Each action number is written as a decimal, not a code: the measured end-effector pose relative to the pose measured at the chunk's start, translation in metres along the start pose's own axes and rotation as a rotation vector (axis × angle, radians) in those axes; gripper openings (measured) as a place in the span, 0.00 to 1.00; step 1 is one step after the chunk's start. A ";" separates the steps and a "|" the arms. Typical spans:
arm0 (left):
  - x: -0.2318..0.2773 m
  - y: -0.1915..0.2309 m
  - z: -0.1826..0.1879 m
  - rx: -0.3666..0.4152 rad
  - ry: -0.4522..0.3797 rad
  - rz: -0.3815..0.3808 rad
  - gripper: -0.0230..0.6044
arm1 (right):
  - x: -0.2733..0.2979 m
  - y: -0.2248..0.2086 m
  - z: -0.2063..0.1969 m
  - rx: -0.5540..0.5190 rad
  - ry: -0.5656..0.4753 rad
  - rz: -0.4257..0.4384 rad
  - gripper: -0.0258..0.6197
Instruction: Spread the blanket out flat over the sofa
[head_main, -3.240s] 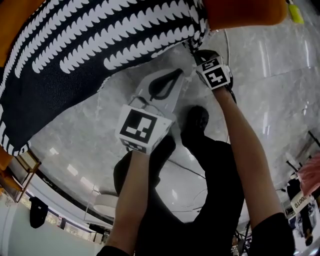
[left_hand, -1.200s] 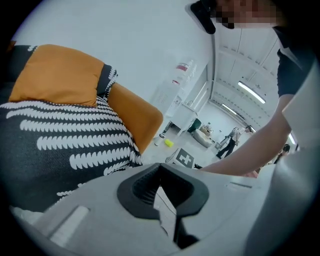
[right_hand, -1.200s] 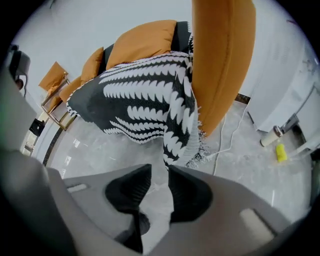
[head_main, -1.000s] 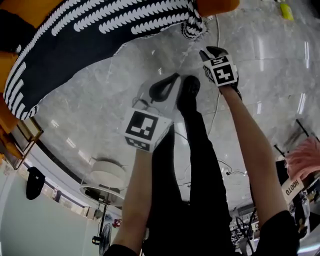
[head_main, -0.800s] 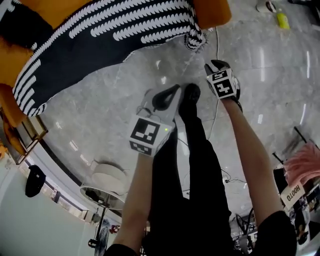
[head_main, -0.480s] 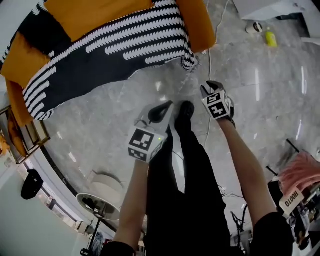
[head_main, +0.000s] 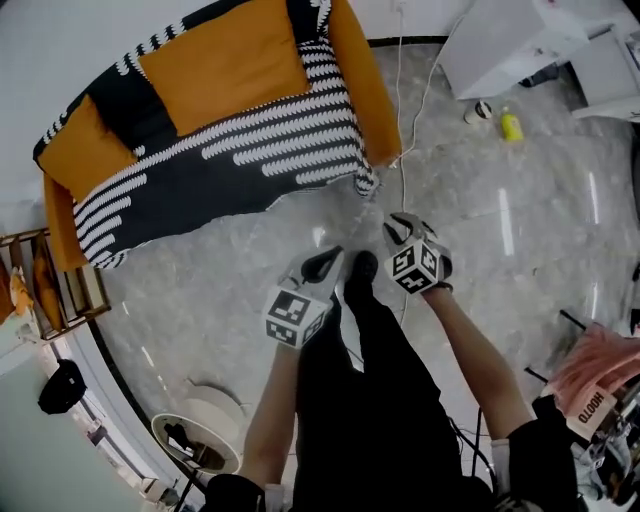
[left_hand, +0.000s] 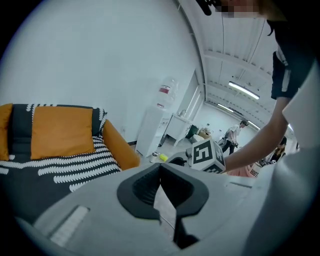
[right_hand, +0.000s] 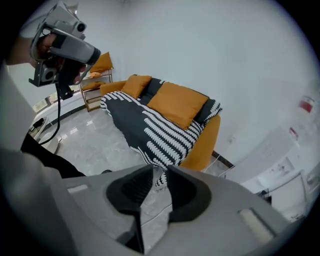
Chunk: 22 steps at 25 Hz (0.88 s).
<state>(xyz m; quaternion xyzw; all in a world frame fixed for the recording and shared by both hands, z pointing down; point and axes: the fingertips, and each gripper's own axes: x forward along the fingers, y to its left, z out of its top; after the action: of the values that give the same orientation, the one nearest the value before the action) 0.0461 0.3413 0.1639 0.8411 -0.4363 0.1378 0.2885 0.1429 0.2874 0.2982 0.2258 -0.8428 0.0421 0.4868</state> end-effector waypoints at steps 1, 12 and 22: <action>-0.006 -0.005 0.006 -0.002 -0.008 0.002 0.05 | -0.012 0.002 0.006 -0.012 -0.012 -0.003 0.18; -0.070 -0.047 0.062 0.043 -0.080 0.040 0.05 | -0.119 0.003 0.069 -0.103 -0.126 -0.056 0.17; -0.100 -0.052 0.117 0.136 -0.156 0.089 0.05 | -0.180 0.011 0.143 -0.098 -0.303 -0.069 0.11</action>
<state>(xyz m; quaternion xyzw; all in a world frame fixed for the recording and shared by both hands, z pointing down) 0.0281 0.3599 0.0035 0.8467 -0.4840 0.1139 0.1895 0.0998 0.3166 0.0741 0.2342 -0.8993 -0.0501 0.3658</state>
